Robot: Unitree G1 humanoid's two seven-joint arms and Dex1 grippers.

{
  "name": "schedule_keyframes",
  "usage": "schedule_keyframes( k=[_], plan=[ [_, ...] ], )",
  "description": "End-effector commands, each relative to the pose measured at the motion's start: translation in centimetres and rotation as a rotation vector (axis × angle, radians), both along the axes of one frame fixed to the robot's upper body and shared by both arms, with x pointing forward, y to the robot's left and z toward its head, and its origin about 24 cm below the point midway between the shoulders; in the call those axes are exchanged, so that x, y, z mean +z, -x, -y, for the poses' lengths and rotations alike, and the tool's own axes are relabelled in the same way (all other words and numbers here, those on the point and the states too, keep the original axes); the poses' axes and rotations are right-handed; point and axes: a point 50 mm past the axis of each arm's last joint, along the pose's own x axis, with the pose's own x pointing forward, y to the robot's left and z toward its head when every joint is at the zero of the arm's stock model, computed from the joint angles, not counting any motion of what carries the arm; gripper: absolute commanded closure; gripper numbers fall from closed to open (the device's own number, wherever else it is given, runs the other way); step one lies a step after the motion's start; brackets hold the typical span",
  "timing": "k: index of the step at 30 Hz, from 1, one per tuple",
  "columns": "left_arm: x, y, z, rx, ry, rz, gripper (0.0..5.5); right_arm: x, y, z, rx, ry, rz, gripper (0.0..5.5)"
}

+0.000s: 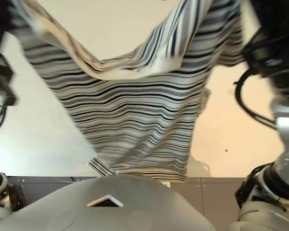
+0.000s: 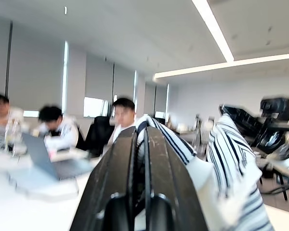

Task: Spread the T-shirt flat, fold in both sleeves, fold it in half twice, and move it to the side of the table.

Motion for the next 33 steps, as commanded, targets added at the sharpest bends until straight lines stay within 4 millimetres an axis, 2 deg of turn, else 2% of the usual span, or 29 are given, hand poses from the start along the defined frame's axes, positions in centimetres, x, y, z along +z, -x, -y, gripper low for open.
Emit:
schedule_keyframes(
  k=[1,4,8,9,10,11,13,15,18,21,22,24,26,28,30,33],
  plan=[
    [-2.0,-1.9,-0.3,0.041,-0.104,-0.018,5.38,-1.6,-1.6,-0.5,-0.027,0.044,-0.025,5.40],
    [-4.0,-5.7,-0.5,0.106,-0.255,-0.032,5.38,-3.5,-5.1,-0.8,-0.130,0.116,-0.054,5.40],
    [-6.6,-9.7,0.4,0.086,-0.322,-0.051,5.38,-7.1,-10.0,-1.3,-0.201,0.194,-0.121,5.40],
    [-8.0,-11.0,0.5,0.116,-0.365,-0.086,5.38,-9.0,-11.0,-1.7,-0.208,0.244,-0.164,5.40],
    [-10.0,-12.3,0.4,0.163,-0.421,-0.142,5.38,-11.8,-12.5,-1.8,-0.267,0.329,-0.233,5.40],
    [-12.0,-13.6,0.4,0.217,-0.466,-0.208,5.10,-14.9,-14.1,-1.7,-0.356,0.420,-0.309,5.40],
    [-14.5,-15.1,0.5,0.277,-0.500,-0.305,4.81,-18.8,-15.9,-1.7,-0.480,0.557,-0.388,5.05],
    [-15.6,-16.0,1.4,0.312,-0.518,-0.350,4.59,-20.5,-16.6,-2.3,-0.538,0.591,-0.428,4.76],
    [-15.7,-16.9,1.6,0.378,-0.498,-0.367,4.22,-20.7,-17.1,-2.9,-0.596,0.566,-0.416,4.29],
    [-14.8,-16.7,0.2,0.446,-0.420,-0.326,3.74,-19.2,-17.5,-2.3,-0.681,0.484,-0.333,3.73],
    [-14.4,-16.5,-0.9,0.504,-0.393,-0.311,3.57,-18.5,-17.5,-1.3,-0.742,0.466,-0.298,3.54],
    [-13.6,-15.5,-4.5,0.645,-0.354,-0.309,3.31,-17.2,-16.7,1.9,-0.855,0.489,-0.228,3.20],
    [-14.1,-13.3,-7.2,0.671,-0.391,-0.329,3.14,-16.6,-15.2,4.2,-0.846,0.543,-0.201,3.15],
    [-15.5,-10.5,-7.6,0.547,-0.482,-0.363,3.14,-16.8,-13.6,4.9,-0.748,0.613,-0.210,3.15],
    [-17.0,-7.5,-6.7,0.365,-0.572,-0.401,3.14,-18.1,-12.5,4.3,-0.623,0.717,-0.241,3.15],
    [-18.0,-5.7,-5.6,0.227,-0.631,-0.440,3.14,-21.1,-11.3,3.3,-0.487,0.841,-0.330,3.15]
  ],
)
